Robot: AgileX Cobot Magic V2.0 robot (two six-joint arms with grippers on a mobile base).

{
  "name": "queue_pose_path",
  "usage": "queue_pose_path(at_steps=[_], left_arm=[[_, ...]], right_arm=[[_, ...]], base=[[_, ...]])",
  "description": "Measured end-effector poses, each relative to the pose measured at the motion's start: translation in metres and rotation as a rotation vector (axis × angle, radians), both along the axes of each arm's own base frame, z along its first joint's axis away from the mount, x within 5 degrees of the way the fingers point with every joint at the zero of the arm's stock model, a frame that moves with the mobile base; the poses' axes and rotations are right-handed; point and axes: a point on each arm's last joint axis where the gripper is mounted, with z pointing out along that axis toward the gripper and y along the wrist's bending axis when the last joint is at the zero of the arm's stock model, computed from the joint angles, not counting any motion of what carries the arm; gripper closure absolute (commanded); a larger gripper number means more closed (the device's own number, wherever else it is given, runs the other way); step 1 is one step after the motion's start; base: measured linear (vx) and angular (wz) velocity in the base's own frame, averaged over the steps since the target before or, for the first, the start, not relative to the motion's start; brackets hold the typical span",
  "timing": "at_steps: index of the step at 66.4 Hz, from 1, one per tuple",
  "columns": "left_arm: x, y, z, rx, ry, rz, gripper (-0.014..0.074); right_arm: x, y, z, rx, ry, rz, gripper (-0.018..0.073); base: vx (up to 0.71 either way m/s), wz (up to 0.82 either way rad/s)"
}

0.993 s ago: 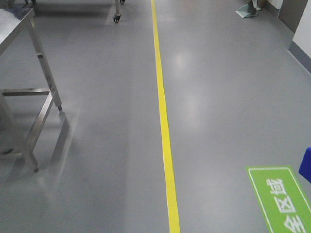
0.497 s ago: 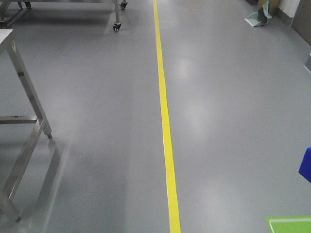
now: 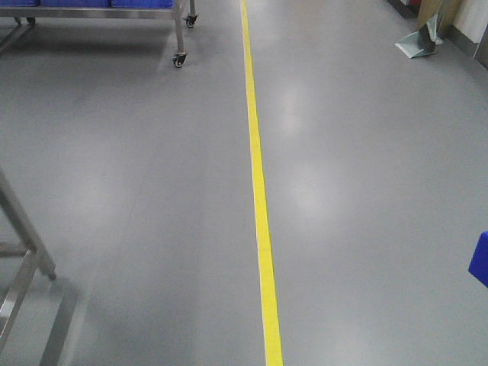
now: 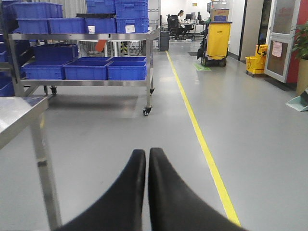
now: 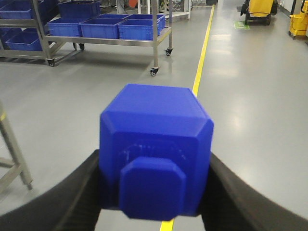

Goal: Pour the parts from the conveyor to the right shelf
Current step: 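Drive the base to the shelf holding the block in the right gripper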

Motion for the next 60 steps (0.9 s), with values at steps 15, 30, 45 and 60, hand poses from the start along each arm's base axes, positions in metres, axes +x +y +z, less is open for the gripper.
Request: queue_pose_path(at_steps=[15, 30, 45, 60], left_arm=[[0.0000, 0.0000, 0.0000, 0.000, 0.000, 0.000, 0.0603], [0.0000, 0.0000, 0.0000, 0.000, 0.000, 0.000, 0.0603], [0.0000, 0.0000, 0.0000, 0.000, 0.000, 0.000, 0.0603], [0.0000, 0.0000, 0.0000, 0.000, 0.000, 0.000, 0.0603]], right_arm=[[0.0000, 0.0000, 0.0000, 0.000, 0.000, 0.000, 0.0564], [0.0000, 0.0000, 0.0000, 0.000, 0.000, 0.000, 0.0564], [0.0000, 0.0000, -0.0001, 0.000, 0.001, 0.000, 0.0564], [0.0000, 0.0000, -0.0001, 0.000, 0.001, 0.000, 0.0564]], base=[[0.74, -0.06], [0.73, -0.01], [0.75, 0.09], [0.74, 0.16]])
